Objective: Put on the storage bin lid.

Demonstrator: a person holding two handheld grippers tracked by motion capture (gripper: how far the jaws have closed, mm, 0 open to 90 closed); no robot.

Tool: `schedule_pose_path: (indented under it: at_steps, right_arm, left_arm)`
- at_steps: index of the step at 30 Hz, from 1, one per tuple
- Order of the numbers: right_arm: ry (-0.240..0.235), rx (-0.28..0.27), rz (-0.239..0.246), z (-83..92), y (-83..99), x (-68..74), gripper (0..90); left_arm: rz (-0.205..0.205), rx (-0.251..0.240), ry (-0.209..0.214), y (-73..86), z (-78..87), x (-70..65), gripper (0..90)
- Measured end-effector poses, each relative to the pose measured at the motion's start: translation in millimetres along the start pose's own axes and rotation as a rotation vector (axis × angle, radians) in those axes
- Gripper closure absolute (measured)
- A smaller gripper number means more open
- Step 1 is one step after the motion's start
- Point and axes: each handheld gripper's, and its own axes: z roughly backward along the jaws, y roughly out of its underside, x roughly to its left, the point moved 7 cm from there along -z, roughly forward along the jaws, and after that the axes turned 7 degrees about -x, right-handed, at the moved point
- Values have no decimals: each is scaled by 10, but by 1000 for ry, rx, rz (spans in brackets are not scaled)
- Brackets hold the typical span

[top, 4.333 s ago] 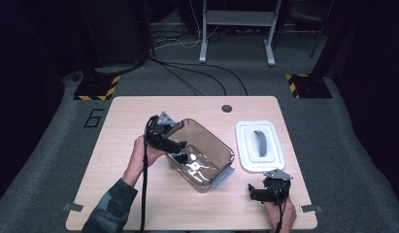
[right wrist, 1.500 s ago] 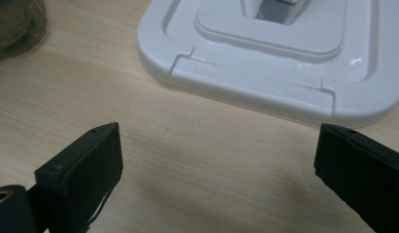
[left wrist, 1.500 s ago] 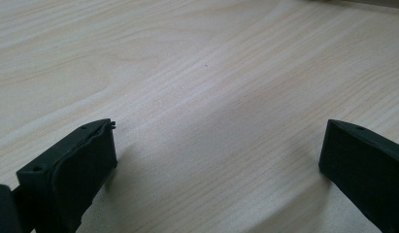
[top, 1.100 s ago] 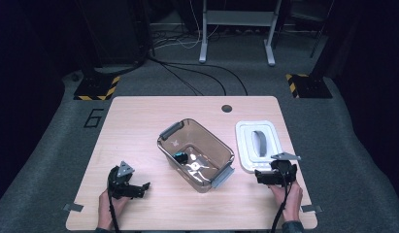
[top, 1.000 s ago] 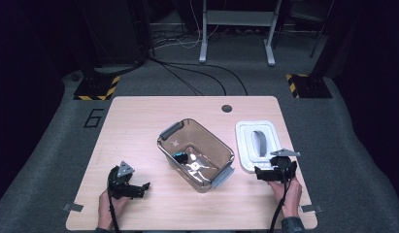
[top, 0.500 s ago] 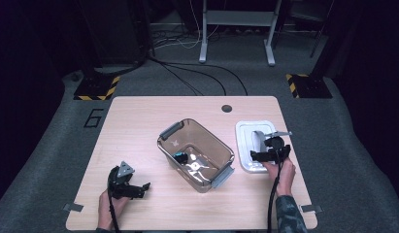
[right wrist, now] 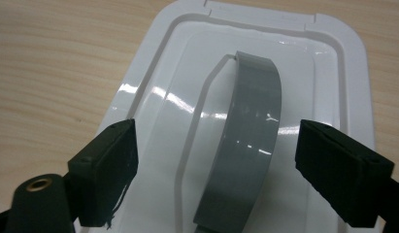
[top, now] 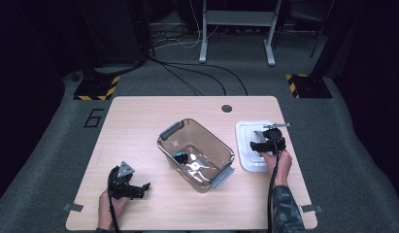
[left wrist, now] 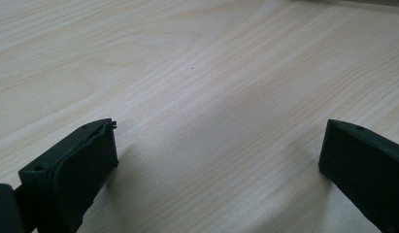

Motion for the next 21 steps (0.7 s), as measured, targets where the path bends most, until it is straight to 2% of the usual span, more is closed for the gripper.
schedule_pose_path:
  at_steps: [4,8,12,14,21]
  right_arm:
    - [0,-8,-17,-40,-19,-51,335]
    - [-6,-12,-21,-74,-42,-58,438]
    - [12,1,-18,-108,-50,-59,527]
    - [35,4,-18,-108,-60,-60,602]
    - [55,0,9,-113,-78,-39,665]
  left_arm:
    - [0,-1,-2,0,-1,0,0]
    - [0,0,1,0,0,0,0]
    - [1,-8,-3,-2,-6,0,0]
    - [1,-8,-3,-2,-6,0,0]
    - [0,0,1,0,0,0,0]
